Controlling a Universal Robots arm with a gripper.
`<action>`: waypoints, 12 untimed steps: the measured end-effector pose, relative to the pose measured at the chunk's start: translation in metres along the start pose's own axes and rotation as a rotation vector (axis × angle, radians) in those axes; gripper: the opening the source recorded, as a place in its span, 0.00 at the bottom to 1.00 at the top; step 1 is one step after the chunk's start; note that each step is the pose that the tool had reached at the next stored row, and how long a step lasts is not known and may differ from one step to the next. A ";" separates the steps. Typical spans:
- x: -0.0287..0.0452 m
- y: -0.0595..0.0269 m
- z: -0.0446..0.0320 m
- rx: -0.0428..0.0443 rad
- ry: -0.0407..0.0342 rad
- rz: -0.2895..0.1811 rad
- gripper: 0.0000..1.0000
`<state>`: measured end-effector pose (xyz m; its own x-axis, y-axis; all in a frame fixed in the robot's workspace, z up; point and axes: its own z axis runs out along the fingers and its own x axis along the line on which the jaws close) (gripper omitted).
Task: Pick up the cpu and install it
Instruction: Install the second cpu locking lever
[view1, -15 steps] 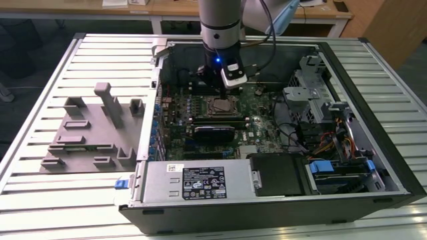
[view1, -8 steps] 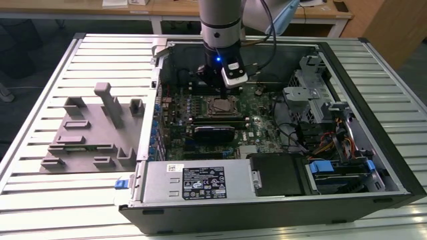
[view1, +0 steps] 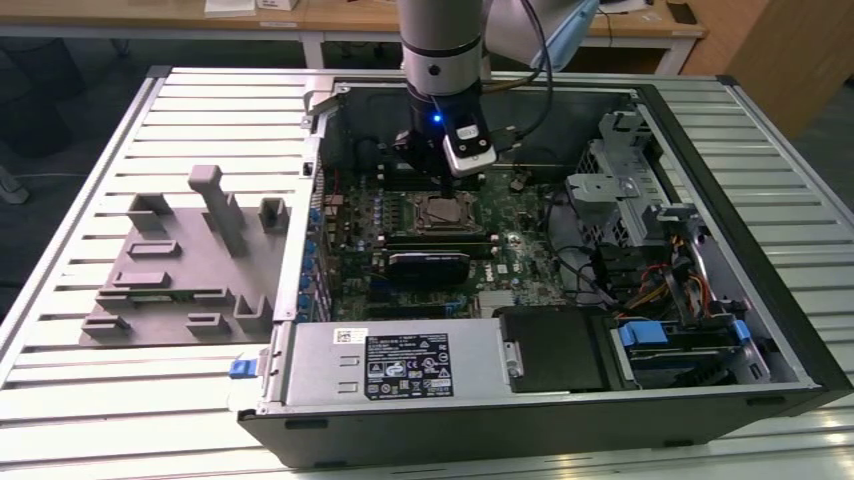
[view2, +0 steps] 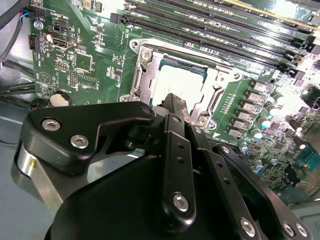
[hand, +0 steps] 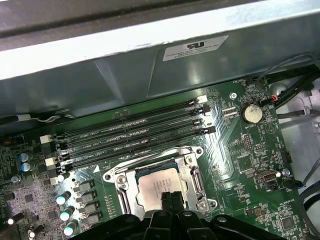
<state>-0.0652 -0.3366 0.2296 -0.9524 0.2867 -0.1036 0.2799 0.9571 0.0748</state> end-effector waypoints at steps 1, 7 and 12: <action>0.0004 -0.0001 0.0000 0.0000 0.0001 0.000 0.11; 0.0026 -0.0013 -0.0003 0.0000 0.0001 0.000 0.11; 0.0013 -0.0042 -0.0004 0.0007 0.0000 -0.002 0.11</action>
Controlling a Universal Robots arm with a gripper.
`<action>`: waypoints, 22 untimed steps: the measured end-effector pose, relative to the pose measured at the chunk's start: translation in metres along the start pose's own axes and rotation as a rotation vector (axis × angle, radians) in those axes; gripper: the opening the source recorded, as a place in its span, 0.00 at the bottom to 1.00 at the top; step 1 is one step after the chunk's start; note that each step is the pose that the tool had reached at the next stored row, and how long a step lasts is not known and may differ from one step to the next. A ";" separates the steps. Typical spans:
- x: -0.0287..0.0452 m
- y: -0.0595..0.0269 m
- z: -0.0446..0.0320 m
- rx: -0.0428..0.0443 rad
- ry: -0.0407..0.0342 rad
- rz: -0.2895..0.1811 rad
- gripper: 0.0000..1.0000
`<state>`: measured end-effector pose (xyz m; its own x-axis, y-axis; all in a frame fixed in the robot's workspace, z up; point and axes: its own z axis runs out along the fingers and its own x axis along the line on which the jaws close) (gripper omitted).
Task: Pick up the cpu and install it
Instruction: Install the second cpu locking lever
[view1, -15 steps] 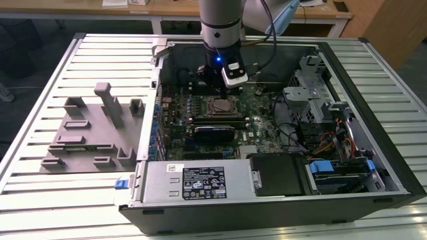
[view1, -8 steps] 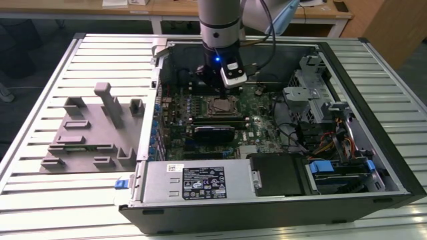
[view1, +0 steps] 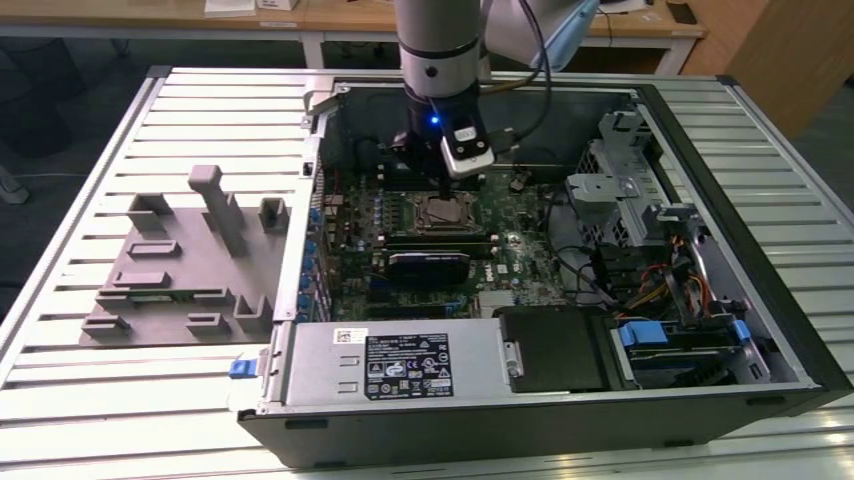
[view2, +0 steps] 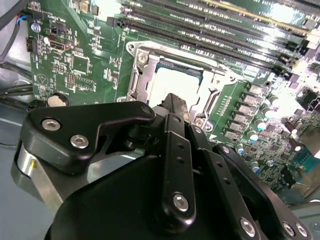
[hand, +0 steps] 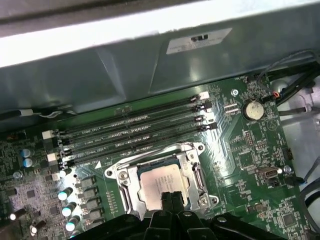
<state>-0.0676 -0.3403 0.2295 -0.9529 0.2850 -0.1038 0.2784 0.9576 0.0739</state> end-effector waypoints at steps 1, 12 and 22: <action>-0.0007 -0.0011 0.0000 0.0000 0.0000 0.000 0.11; -0.0075 -0.0115 -0.0001 0.0011 0.0015 -0.002 0.11; -0.0097 -0.0159 -0.0001 0.0049 0.0009 -0.002 0.11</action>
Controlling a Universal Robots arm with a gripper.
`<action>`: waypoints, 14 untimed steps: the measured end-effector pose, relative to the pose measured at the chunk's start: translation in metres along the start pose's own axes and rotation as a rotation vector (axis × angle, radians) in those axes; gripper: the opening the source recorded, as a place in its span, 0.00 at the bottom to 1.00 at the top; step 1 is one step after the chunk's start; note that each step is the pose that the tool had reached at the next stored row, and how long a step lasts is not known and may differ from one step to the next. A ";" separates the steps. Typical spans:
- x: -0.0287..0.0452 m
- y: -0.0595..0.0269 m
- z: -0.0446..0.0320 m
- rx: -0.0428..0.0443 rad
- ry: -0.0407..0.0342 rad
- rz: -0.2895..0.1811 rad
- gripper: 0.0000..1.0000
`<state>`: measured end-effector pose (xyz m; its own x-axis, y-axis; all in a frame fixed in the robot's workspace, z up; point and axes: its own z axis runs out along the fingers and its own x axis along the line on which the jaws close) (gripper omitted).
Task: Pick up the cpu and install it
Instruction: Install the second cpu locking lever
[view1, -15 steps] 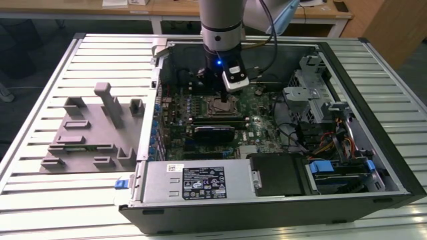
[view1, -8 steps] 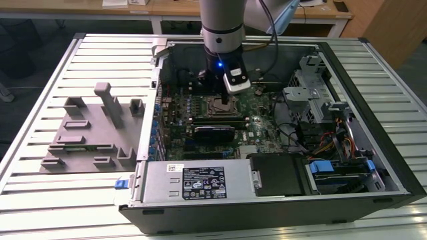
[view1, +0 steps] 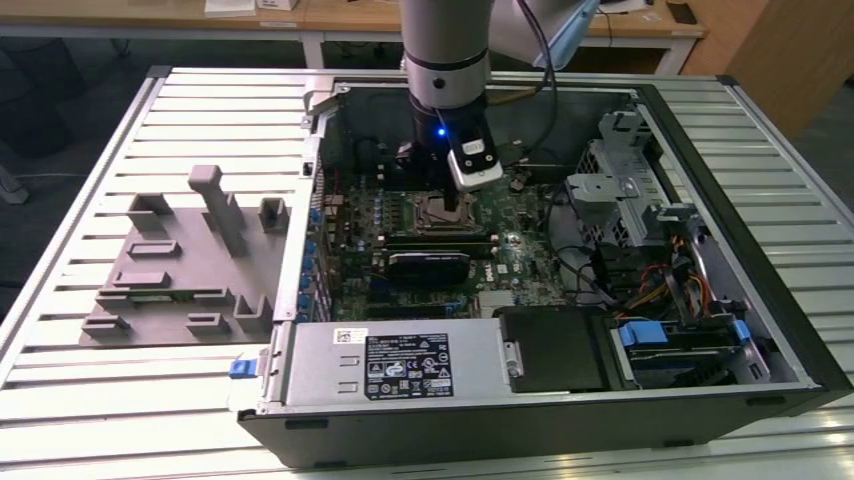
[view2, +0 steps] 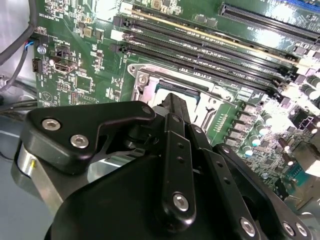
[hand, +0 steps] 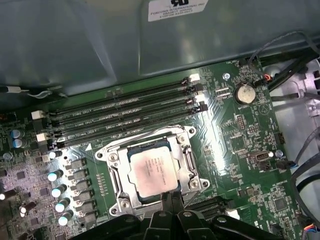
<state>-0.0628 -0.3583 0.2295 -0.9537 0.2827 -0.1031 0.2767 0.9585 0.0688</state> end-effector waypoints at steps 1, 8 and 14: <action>-0.0003 -0.0005 0.0000 0.0005 0.0000 0.000 0.11; -0.0025 -0.0044 0.0001 0.0027 0.0000 -0.001 0.11; -0.0044 -0.0107 0.0002 0.0042 -0.0002 -0.008 0.11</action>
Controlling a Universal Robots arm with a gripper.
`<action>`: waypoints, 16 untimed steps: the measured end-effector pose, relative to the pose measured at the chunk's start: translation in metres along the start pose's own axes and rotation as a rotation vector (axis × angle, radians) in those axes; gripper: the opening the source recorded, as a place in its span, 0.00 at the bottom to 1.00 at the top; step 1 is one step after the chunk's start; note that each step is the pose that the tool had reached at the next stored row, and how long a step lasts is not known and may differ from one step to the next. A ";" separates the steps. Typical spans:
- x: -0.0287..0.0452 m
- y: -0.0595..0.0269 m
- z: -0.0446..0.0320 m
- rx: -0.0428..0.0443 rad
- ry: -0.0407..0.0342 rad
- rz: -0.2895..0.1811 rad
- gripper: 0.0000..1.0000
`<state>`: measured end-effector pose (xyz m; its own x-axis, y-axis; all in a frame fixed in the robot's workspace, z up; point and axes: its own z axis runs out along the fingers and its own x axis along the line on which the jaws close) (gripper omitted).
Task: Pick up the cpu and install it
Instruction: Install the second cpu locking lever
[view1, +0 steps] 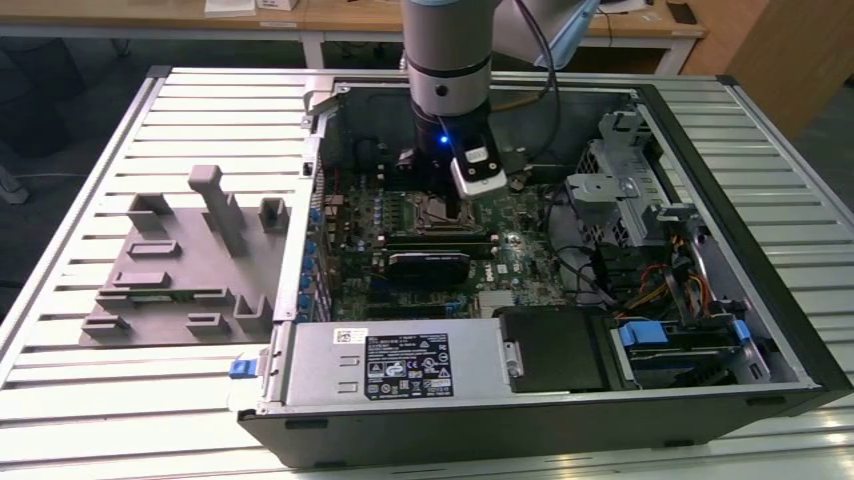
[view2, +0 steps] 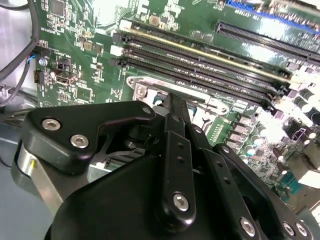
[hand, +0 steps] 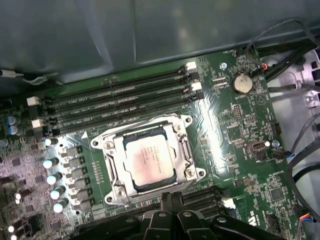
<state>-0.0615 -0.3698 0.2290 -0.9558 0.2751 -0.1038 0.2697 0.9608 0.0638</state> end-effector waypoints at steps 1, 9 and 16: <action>-0.0002 -0.0007 0.0001 0.0007 -0.0001 -0.003 0.11; -0.0001 -0.0033 0.0007 0.0016 0.0011 -0.050 0.11; 0.0064 -0.0115 0.0008 -0.0005 0.0024 -0.072 0.11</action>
<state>-0.0706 -0.3791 0.2268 -0.9730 0.2054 -0.1057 0.2003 0.9781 0.0567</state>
